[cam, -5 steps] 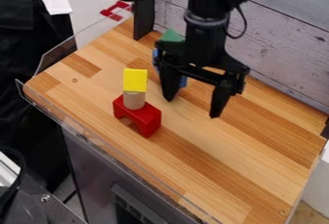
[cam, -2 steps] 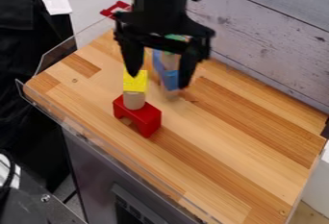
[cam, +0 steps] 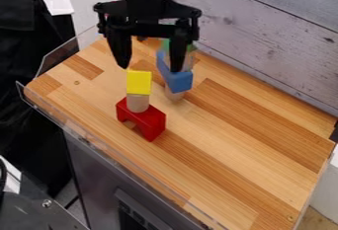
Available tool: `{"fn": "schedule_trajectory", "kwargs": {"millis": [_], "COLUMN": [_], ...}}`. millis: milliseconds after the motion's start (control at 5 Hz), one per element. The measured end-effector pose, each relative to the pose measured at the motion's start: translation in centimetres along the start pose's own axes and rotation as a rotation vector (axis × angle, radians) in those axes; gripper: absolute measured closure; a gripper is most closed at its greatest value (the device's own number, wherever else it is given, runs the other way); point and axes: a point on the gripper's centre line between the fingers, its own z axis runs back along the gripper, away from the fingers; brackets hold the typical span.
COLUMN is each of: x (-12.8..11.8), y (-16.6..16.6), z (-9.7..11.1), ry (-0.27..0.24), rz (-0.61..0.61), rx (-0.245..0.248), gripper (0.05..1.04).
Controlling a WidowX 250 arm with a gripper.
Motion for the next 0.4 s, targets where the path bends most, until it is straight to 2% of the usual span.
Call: {"fn": "schedule_trajectory", "kwargs": {"millis": [400], "x": [0.75], "y": [0.33], "z": [-1.2], "ry": [0.024], "rz": [0.039], "rx": [-0.044], "gripper": [0.084]}}
